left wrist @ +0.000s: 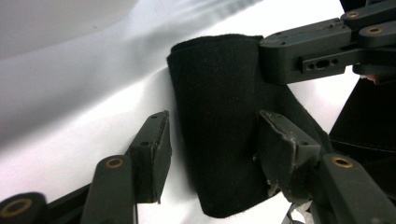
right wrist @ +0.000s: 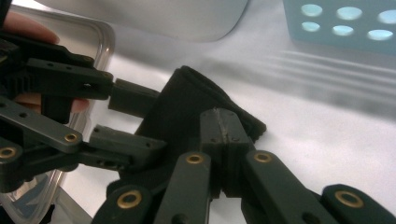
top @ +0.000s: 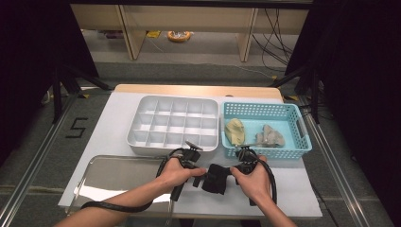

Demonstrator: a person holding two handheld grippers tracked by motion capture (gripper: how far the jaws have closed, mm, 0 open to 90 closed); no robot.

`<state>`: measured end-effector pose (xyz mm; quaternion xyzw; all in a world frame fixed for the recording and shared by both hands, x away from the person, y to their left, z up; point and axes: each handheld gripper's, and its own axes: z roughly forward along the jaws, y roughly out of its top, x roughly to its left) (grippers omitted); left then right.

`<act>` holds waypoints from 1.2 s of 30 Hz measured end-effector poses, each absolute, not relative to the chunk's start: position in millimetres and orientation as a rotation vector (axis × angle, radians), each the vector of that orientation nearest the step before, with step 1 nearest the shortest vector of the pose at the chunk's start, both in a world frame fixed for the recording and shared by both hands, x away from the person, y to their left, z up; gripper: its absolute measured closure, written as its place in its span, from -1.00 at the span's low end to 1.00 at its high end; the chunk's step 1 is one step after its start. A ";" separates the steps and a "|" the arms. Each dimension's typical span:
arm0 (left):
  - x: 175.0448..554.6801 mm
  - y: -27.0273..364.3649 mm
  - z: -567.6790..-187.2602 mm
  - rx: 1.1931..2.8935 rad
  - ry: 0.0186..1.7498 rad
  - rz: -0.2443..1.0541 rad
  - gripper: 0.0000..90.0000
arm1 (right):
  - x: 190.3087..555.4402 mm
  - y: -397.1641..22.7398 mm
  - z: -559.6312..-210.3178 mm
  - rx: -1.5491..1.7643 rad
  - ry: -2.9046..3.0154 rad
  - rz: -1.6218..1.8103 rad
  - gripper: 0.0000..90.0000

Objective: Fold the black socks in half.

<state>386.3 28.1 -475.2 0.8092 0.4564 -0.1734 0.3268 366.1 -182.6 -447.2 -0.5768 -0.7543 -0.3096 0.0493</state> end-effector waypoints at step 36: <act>380.4 19.1 -474.2 2.146 1.110 -0.437 0.57 | 361.8 -184.0 -446.1 -1.743 -2.282 -0.971 0.86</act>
